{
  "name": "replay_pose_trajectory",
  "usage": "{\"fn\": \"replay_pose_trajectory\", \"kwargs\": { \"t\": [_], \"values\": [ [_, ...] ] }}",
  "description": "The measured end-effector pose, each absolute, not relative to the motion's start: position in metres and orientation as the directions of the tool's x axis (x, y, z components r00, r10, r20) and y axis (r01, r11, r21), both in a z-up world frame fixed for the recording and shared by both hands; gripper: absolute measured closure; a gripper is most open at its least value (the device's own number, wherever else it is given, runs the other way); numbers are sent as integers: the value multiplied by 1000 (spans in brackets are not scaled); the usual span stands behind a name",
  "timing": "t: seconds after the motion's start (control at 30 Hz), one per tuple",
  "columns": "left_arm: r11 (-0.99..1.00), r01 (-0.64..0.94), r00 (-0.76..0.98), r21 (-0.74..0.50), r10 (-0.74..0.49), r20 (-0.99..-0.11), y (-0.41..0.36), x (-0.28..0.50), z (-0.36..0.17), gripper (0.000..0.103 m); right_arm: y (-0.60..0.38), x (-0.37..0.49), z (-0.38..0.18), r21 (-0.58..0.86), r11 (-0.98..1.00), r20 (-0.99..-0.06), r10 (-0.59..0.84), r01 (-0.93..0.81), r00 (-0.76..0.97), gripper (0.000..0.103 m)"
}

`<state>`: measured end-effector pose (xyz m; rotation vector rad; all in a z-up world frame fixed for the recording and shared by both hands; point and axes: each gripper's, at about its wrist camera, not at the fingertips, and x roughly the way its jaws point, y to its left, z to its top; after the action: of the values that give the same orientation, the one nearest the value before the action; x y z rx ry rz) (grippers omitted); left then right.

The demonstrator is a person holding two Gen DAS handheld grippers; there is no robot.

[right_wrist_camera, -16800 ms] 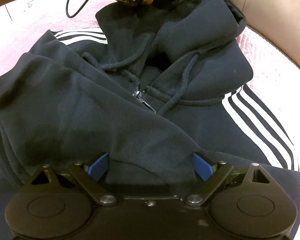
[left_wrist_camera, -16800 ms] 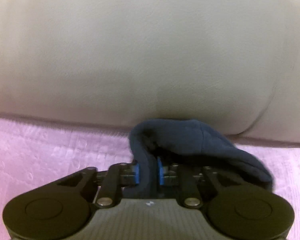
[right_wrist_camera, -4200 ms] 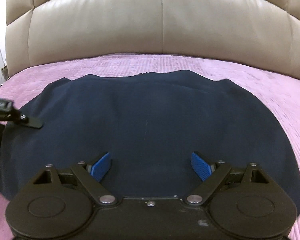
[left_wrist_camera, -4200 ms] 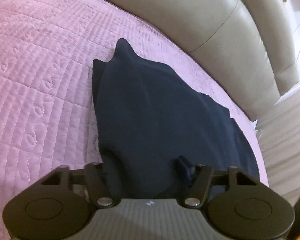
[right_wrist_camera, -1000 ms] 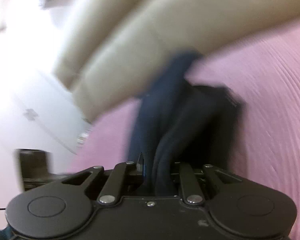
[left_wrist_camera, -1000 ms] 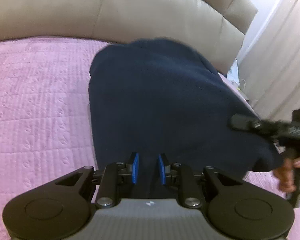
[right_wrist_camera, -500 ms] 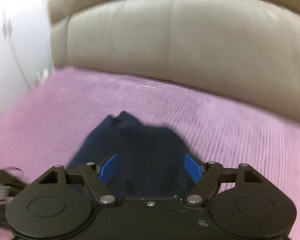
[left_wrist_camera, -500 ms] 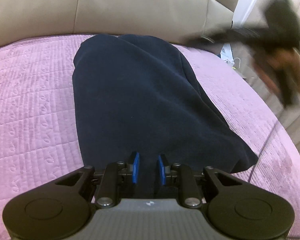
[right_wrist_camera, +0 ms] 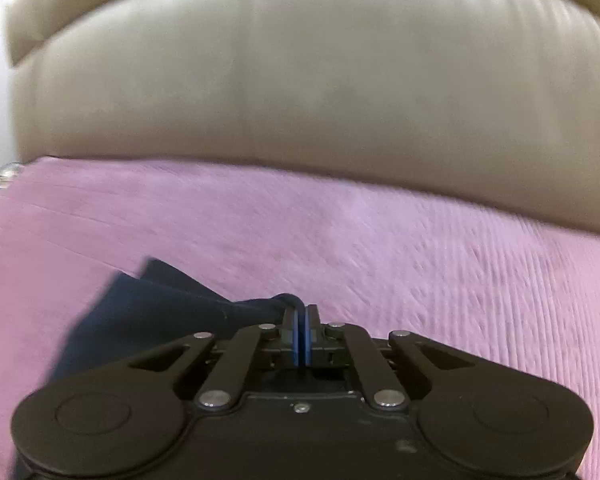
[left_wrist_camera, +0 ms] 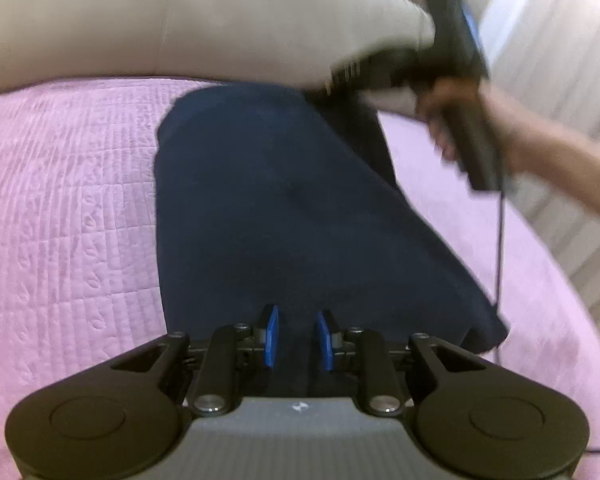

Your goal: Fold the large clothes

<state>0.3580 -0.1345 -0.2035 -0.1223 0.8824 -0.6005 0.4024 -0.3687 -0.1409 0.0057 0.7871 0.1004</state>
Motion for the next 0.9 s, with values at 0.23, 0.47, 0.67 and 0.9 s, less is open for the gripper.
{"fn": "replay_pose_trajectory", "kwargs": {
  "t": [0.23,0.47,0.67,0.9],
  "values": [
    [839,405,420,-365,-525,-740,-135,369,-197,78,-407,367,-120,317,948,-641,189,33,744,74],
    [832,361,420,-421,-548,-724,-128,366,-202,78,-434,276,-122,546,833,-685,386,85,618,52],
    [846,390,426,-364,-516,-743,-142,355,-200,77,-438,272,-178,694,707,-630,506,136,589,44],
    [845,401,408,-352,-509,-758,-147,352,-206,76,-421,246,-132,572,818,-512,414,-61,752,92]
  ]
}}
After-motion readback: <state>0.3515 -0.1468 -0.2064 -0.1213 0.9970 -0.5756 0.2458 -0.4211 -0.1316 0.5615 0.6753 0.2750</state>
